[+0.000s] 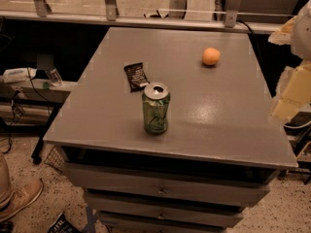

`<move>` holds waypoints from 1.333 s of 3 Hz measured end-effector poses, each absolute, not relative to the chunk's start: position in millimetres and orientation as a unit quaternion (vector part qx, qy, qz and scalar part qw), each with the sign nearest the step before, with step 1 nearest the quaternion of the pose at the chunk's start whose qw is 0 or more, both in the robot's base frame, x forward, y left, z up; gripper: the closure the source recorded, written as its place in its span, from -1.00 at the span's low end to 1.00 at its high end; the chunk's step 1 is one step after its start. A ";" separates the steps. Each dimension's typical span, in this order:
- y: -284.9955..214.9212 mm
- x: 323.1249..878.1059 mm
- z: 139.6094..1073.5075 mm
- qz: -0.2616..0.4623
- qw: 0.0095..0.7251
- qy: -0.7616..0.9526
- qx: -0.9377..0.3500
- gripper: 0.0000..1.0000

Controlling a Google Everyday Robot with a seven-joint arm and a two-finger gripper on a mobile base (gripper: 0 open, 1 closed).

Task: Move orange near rxbar chocolate

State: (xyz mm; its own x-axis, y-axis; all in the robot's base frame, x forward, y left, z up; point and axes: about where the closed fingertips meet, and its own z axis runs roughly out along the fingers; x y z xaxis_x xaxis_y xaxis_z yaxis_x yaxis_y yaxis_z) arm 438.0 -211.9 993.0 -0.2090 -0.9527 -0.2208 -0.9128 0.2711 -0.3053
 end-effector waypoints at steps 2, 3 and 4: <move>-222.1 460.4 980.6 -0.040 0.214 0.780 -0.586 -1.00; -249.1 516.8 957.8 -0.008 0.270 0.791 -0.549 -1.00; -273.0 580.3 940.0 0.007 0.322 0.806 -0.496 -1.00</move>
Offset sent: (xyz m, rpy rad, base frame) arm 0.0812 -0.0391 -0.0465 0.2306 -0.0896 -0.0743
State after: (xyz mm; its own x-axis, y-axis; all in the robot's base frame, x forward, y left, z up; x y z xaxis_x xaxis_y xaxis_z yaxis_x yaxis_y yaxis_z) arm 580.3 -273.0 940.0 -0.3007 -0.7957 -0.5258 -0.8042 0.5079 -0.3087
